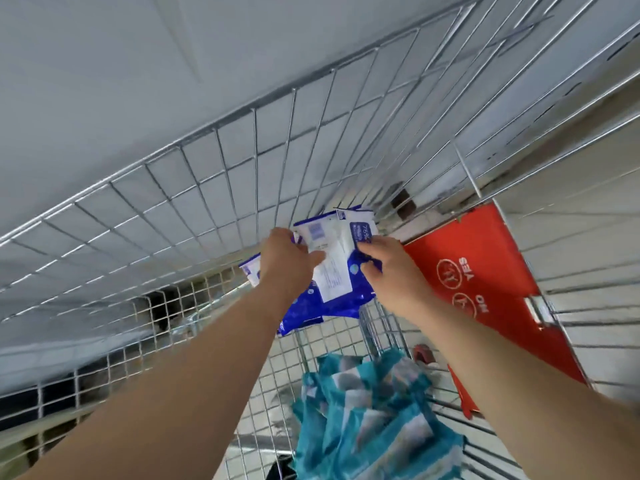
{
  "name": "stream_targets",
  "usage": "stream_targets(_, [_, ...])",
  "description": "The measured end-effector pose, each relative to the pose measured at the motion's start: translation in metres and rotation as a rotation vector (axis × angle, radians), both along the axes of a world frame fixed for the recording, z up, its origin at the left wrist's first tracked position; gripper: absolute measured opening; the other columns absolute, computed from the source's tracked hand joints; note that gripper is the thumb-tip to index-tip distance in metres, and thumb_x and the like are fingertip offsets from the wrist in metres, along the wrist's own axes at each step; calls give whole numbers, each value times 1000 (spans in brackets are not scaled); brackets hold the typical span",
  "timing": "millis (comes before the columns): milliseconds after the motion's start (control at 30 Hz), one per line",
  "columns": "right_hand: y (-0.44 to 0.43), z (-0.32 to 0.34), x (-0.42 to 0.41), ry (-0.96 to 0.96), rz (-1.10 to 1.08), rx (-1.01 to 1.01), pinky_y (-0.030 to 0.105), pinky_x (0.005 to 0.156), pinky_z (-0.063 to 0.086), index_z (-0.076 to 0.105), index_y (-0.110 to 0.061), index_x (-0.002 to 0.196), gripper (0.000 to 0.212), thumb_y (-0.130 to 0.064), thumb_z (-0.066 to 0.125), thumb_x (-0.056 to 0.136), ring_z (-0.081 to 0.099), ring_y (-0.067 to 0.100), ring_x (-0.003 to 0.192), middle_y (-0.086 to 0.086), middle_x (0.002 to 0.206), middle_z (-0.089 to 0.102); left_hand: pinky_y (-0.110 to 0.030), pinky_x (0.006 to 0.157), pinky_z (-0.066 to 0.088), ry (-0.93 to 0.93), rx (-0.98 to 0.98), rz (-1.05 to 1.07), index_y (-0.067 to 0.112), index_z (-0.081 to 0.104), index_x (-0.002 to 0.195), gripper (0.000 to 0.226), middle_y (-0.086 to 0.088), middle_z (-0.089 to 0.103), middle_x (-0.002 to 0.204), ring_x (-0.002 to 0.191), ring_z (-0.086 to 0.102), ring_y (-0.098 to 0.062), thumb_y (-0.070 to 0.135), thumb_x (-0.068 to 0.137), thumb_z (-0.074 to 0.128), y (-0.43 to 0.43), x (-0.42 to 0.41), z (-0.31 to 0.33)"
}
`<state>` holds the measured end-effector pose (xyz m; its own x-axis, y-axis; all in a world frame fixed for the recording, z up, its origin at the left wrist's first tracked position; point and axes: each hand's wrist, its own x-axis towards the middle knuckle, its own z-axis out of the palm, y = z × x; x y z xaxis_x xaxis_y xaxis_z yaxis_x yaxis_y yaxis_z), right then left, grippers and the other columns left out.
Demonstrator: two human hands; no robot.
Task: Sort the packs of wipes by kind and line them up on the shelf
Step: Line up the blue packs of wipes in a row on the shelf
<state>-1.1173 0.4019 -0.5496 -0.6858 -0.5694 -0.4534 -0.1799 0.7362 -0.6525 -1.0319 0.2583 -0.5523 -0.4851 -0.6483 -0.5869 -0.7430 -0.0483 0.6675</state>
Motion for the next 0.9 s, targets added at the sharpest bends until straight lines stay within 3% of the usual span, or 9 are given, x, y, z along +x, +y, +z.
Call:
stream_targets(100, [-2, 3, 1, -93, -51, -72, 2, 66, 45, 58, -15, 128, 35, -5, 46, 97, 45, 6, 109, -5, 129, 37, -43, 79, 58, 32, 52, -36, 11, 59, 97, 25, -4, 68, 93, 87, 68, -25, 10, 79, 77, -4, 8, -2])
stream_targets(200, [-6, 2, 4, -151, -40, -85, 14, 63, 53, 65, -26, 117, 34, -6, 44, 98, 53, 11, 103, -1, 124, 44, -44, 81, 58, 82, 74, -36, 16, 53, 104, 22, 3, 62, 94, 97, 65, -23, 8, 88, 66, -6, 19, 2])
stream_targets(333, [-9, -1, 16, -201, -51, -134, 21, 82, 54, 61, -22, 125, 36, -7, 42, 99, 51, 11, 115, 0, 129, 46, -46, 80, 58, 141, 217, 38, 18, 47, 112, 24, -2, 63, 104, 93, 66, -22, 18, 93, 61, -4, 31, 7])
stream_targets(400, [-9, -2, 22, -196, -4, -156, 10, 88, 44, 57, -21, 130, 39, -4, 40, 99, 49, 5, 116, -2, 130, 48, -36, 74, 58, 179, 223, 28, 18, 43, 115, 41, 0, 62, 101, 87, 66, -15, 20, 85, 71, -2, 33, 9])
stream_targets(467, [-7, -6, 25, -176, -9, -169, 3, 83, 38, 55, -21, 131, 42, -1, 38, 98, 50, 0, 109, -5, 131, 51, -39, 70, 60, 183, 191, 21, 18, 39, 115, 50, 1, 61, 99, 84, 67, -18, 16, 81, 76, -2, 33, 9])
stream_targets(533, [-4, -11, 19, -106, -133, -170, 16, 82, 47, 55, -20, 131, 40, -3, 41, 97, 55, 3, 101, -4, 128, 52, -43, 72, 60, 187, 173, 55, 19, 38, 115, 48, 2, 61, 99, 85, 68, -19, 13, 83, 73, -4, 37, 8])
stream_targets(633, [-4, -18, 7, -77, -177, -96, 42, 92, 52, 52, -18, 129, 34, -11, 52, 95, 56, 18, 112, 2, 128, 54, -41, 64, 60, 184, 162, 80, 19, 35, 115, 44, 5, 60, 96, 81, 70, -22, 11, 87, 68, -8, 48, 6])
stream_targets(767, [-12, -24, 5, 20, -35, 22, 28, 99, 40, 49, -12, 129, 48, -17, 68, 85, 45, 17, 119, -3, 119, 42, -29, 55, 55, 156, 165, 124, 19, 33, 114, 42, 4, 60, 95, 75, 67, -15, 10, 88, 66, -14, 64, -1])
stream_targets(900, [-17, -35, 9, 141, -6, 104, 37, 85, 49, 63, -10, 106, 39, -23, 78, 72, 57, 24, 102, 9, 109, 59, -23, 49, 51, 155, 165, 153, 21, 32, 113, 43, 4, 59, 95, 74, 66, -12, 10, 89, 66, -14, 68, -5])
